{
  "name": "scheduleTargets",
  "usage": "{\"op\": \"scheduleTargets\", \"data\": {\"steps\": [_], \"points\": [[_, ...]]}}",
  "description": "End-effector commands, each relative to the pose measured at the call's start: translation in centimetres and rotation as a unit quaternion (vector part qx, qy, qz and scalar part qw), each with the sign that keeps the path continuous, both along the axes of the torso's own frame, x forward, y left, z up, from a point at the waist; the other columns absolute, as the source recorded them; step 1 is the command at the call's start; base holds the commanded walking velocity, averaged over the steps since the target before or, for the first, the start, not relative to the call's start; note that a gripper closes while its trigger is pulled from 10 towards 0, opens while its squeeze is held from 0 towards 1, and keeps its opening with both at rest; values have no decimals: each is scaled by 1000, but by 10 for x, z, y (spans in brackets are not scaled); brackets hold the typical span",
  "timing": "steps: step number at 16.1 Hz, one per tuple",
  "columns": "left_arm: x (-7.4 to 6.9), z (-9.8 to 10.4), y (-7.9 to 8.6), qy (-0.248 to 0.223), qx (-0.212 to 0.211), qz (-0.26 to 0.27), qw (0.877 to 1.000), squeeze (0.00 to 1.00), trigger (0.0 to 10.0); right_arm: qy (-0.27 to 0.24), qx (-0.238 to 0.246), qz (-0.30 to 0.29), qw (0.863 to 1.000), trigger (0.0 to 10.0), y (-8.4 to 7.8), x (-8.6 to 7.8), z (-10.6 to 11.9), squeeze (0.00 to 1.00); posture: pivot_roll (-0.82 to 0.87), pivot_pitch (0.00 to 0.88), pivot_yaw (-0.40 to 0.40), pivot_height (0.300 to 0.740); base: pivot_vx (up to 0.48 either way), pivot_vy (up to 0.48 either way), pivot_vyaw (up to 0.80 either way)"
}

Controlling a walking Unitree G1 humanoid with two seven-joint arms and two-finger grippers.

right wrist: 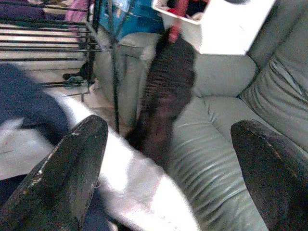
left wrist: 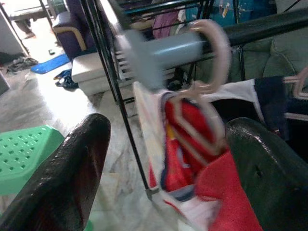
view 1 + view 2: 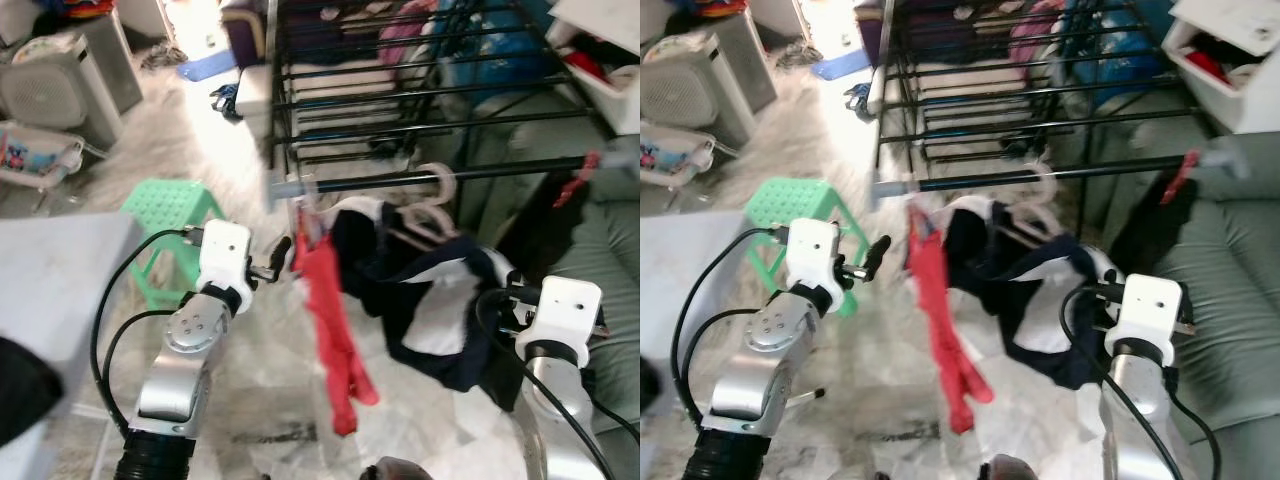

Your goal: Hang hanger

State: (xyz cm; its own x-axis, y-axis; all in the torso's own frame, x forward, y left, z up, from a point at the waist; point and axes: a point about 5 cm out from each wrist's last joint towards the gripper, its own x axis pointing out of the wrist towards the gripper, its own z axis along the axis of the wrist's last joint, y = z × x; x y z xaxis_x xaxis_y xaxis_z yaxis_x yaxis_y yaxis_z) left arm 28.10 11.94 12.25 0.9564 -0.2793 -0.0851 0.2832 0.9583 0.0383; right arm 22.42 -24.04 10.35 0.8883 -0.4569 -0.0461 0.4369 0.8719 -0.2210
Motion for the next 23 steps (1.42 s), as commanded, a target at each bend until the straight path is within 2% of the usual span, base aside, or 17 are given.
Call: {"op": "scheduleTargets", "data": {"steps": [1,2,4,5,7,8,10,13,14,18,21,23], "points": [[1,3,0,-2,-2,-1,1000,0,10000,-5,4,-10,1000,10000,-4,0,3,0,-54,39,80,740,0,-416,0],[1,3,-1,-2,-2,-1,1000,0,10000,0,2,-15,1000,10000,-6,1,2,0,-52,38,78,740,0,-416,0],[1,3,-1,1,-3,-1,1000,0,10000,24,-33,-20,999,10000,-7,3,-2,0,-52,38,78,740,0,-197,0],[1,3,-2,2,-17,3,1000,0,10000,15,2,18,1000,10000,2,8,-5,0,-52,38,78,740,0,0,0],[2,4,0,-1,-11,10,1000,0,10000,12,40,5,999,10000,4,12,-2,0,-44,41,75,740,0,0,0],[3,3,2,2,-9,18,1000,0,10000,3,7,19,1000,10000,4,15,2,0,-44,41,75,740,0,0,0],[4,2,5,1,-5,27,1000,0,10000,20,29,18,999,10000,5,16,-3,0,-48,45,78,740,0,0,0],[8,5,7,-6,-8,38,999,0,10000,16,20,77,997,10000,17,14,-1,0,-55,55,66,740,0,0,0],[8,5,6,-6,-9,38,999,0,10000,15,47,79,996,10000,18,14,-4,0,-54,60,62,740,259,0,0],[10,6,7,-6,-11,40,999,0,10000,12,42,81,996,10000,19,20,-3,0,-50,75,70,740,296,0,628],[10,7,3,-7,-16,31,999,0,10000,8,40,81,996,10000,20,23,-3,0,-47,62,71,740,320,0,0],[8,6,1,-6,-16,27,999,0,10000,21,27,59,998,10000,14,20,-8,0,-45,62,70,740,0,0,0]]}}
